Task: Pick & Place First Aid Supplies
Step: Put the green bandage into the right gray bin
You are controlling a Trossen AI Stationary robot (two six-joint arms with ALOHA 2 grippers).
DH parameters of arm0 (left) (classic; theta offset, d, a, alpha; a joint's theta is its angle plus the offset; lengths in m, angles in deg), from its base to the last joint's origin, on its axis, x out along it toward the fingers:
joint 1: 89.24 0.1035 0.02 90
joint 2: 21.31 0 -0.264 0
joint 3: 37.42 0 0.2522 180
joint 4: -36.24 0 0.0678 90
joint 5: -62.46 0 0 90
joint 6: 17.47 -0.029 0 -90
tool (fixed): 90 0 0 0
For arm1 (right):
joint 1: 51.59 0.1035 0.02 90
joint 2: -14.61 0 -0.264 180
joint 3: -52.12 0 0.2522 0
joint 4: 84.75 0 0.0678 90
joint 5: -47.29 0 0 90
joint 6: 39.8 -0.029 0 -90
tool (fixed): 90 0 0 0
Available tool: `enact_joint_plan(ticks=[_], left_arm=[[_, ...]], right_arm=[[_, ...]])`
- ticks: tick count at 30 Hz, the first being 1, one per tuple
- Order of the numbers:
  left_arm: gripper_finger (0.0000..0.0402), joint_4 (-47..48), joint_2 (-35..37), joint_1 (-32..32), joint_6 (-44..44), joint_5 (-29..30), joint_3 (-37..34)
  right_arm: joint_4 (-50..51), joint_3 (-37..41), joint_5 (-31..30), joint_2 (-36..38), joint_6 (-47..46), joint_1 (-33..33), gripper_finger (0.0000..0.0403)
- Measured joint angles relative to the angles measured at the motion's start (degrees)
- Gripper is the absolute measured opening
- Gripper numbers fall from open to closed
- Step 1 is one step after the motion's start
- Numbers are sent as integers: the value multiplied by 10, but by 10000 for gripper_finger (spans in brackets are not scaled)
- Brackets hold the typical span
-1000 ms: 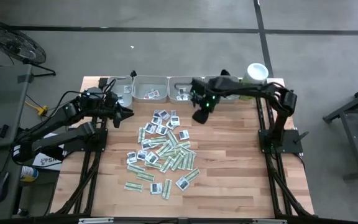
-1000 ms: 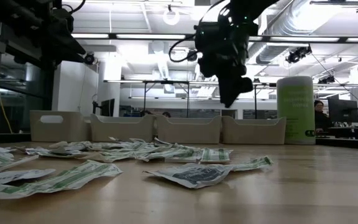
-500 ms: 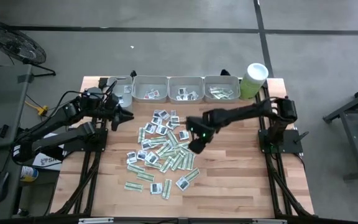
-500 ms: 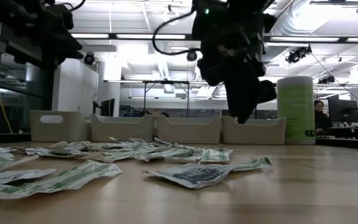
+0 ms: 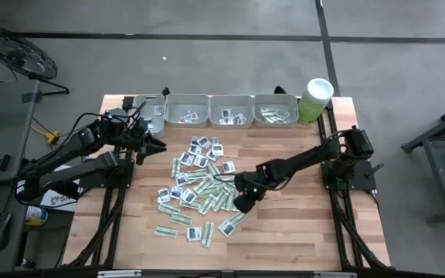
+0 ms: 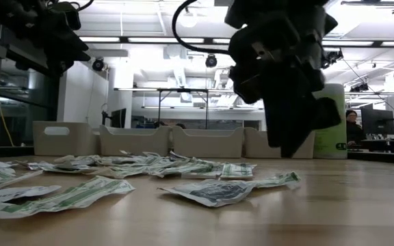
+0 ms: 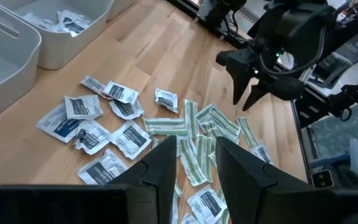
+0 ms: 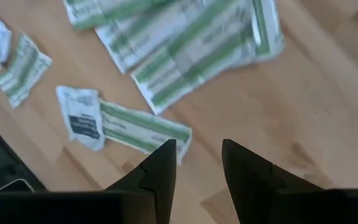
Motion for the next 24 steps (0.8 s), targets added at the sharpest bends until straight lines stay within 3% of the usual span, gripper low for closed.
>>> enact_joint_plan(ticks=[13,24], left_arm=[[112,3,0,0,0,0,0],[112,37,0,0,0,0,0]], right_arm=[[-121,69,-61,0,-86,50,123],[-179,77,-56,-17,-90,55,123]])
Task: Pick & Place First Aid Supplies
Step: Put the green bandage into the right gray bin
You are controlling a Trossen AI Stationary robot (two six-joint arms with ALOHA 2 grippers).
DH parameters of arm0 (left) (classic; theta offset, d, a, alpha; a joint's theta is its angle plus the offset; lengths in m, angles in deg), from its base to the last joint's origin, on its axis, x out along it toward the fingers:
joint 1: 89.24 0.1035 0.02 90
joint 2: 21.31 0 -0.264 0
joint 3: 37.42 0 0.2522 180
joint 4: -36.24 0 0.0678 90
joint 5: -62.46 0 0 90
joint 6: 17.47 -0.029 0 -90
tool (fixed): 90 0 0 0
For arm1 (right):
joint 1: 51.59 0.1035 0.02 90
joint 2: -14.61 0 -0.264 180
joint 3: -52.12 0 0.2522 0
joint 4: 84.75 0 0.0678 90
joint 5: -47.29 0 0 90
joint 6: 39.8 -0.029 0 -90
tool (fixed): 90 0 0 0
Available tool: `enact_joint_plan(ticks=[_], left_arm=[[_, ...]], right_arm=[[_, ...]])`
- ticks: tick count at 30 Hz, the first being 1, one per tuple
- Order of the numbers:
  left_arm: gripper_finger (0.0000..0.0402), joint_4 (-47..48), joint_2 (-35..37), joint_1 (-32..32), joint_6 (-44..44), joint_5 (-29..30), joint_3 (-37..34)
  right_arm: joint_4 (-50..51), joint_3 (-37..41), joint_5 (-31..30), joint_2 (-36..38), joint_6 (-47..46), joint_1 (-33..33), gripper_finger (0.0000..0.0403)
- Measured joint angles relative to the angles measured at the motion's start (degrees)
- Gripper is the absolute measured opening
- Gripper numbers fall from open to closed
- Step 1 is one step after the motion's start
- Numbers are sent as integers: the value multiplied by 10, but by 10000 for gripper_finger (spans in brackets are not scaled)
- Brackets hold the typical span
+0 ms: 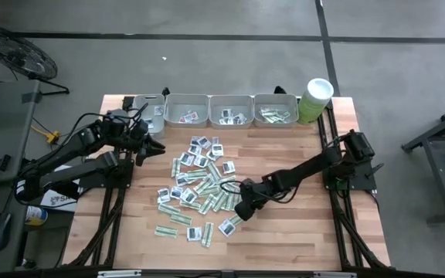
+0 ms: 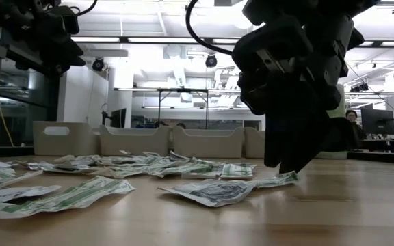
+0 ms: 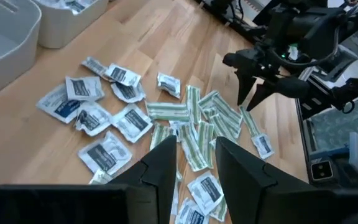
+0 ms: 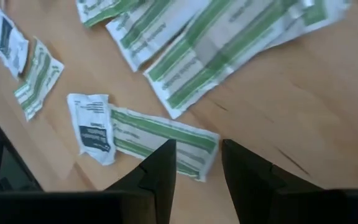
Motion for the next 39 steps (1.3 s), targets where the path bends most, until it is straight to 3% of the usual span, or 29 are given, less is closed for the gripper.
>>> enact_joint_plan(ticks=[12,24,32,39], left_arm=[[112,11,0,0,0,0,0],[112,11,0,0,0,0,0],[112,11,0,0,0,0,0],[112,10,0,0,0,0,0]], right_arm=[[-6,-2,-8,-9,-23,22,117],[19,-1,7,-11,-23,22,5],[21,0,-4,-1,-34,22,1],[61,0,-30,60,-32,19,1]])
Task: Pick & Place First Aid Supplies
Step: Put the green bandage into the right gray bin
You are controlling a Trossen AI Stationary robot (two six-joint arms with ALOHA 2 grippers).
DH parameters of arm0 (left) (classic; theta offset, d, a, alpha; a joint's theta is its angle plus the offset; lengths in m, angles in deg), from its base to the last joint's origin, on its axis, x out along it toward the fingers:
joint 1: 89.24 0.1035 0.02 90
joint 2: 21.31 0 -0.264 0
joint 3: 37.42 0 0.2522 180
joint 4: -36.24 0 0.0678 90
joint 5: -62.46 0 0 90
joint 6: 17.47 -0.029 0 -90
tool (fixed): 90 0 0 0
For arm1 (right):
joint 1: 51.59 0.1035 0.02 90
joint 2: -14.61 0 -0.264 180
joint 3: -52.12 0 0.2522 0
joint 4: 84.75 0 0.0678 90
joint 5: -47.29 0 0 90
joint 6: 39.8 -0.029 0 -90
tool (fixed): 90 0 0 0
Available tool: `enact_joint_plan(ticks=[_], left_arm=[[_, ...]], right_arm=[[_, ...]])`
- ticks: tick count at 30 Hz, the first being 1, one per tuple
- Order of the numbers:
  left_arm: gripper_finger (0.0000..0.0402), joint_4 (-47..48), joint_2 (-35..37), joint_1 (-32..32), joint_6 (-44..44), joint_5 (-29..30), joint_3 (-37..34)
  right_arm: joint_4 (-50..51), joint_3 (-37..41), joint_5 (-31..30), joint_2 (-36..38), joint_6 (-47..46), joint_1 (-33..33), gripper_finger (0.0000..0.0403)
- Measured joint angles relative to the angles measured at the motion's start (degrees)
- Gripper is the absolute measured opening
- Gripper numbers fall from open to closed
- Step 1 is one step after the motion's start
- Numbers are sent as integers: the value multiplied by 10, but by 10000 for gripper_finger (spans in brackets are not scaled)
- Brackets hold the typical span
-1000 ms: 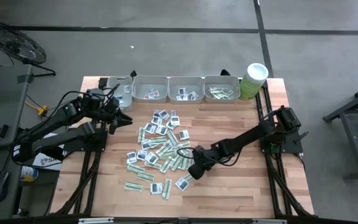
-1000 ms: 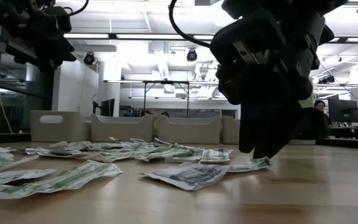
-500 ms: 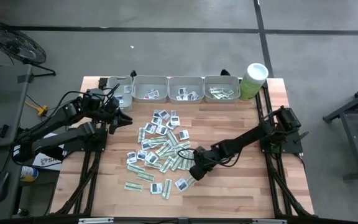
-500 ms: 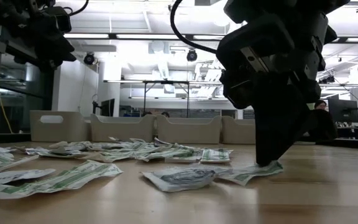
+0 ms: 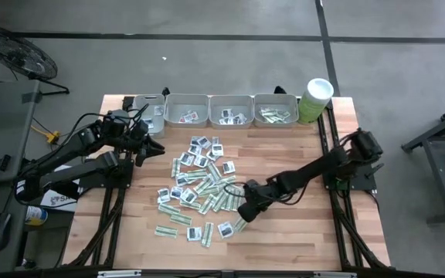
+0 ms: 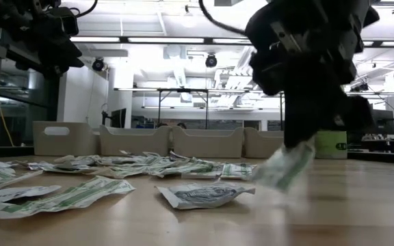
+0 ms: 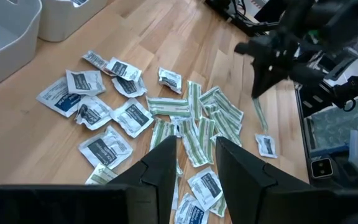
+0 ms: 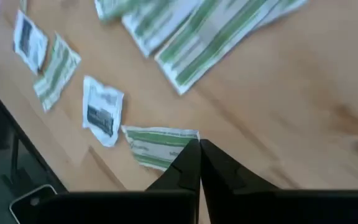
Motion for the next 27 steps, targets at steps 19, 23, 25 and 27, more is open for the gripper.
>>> enact_joint_plan(ticks=[19,23,25,27], left_arm=[[112,-3,0,0,0,2,0],[112,-4,0,0,0,5,0],[112,-4,0,0,0,6,0],[112,-4,0,0,0,6,0]], right_arm=[[245,0,-245,261,42,-77,0],[272,-1,-274,283,71,-119,0],[275,-1,-280,285,89,-142,0],[275,-1,-285,284,109,-165,0]])
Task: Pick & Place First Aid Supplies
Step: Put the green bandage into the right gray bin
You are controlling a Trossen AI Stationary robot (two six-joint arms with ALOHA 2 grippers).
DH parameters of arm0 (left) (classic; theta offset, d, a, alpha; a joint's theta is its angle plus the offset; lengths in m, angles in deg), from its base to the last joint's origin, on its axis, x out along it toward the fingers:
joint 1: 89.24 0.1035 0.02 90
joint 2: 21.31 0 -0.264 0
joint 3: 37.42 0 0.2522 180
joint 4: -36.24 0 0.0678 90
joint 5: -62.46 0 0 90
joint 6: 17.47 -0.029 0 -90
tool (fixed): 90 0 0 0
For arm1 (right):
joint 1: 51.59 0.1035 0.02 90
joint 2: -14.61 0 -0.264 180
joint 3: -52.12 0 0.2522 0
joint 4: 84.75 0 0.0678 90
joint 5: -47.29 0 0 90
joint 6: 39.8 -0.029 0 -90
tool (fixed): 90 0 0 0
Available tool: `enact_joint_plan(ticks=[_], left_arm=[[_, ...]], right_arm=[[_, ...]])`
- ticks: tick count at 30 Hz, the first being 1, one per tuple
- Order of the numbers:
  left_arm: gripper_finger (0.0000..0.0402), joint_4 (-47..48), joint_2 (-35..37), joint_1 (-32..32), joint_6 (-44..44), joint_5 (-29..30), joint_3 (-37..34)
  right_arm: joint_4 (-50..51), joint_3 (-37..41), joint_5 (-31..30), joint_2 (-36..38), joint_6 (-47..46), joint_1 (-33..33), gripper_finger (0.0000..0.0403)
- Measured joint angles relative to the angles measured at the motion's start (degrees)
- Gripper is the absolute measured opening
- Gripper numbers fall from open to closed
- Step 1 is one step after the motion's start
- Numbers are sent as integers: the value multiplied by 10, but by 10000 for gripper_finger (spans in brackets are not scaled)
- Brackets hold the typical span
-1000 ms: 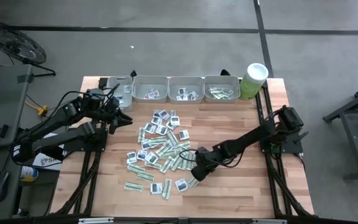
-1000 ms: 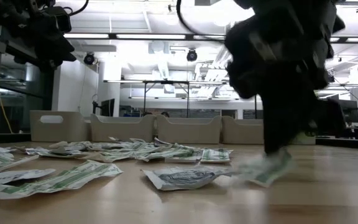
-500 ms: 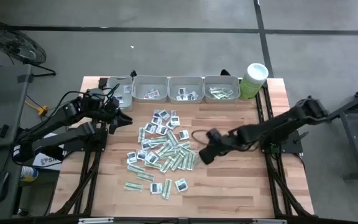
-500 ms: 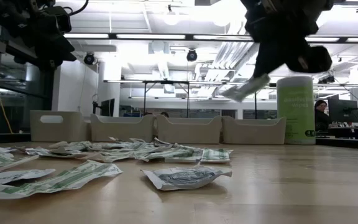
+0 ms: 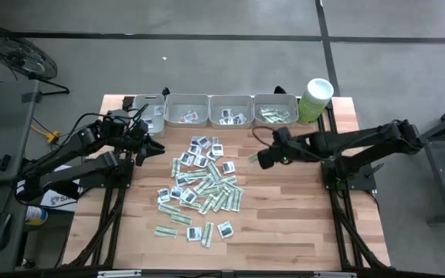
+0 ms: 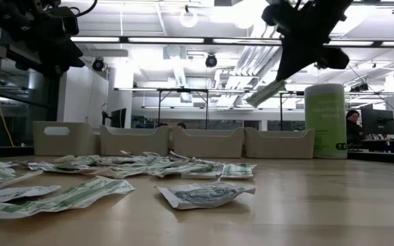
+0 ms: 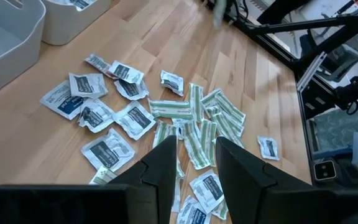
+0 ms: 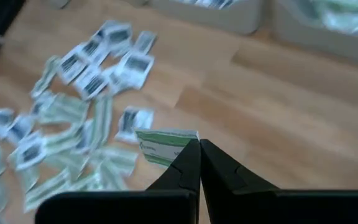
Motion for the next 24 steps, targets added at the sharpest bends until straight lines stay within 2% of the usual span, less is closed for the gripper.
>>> enact_joint_plan(ticks=[10,15,20,24], left_arm=[[112,0,0,0,1,2,0],[112,0,0,0,2,2,0],[112,-1,0,0,2,2,0],[112,-1,0,0,2,2,0]], right_arm=[[38,0,-95,-2,27,-113,0],[30,0,-127,-2,80,-178,0],[3,0,-133,-5,127,-240,0],[-26,0,-89,-25,157,-294,0]])
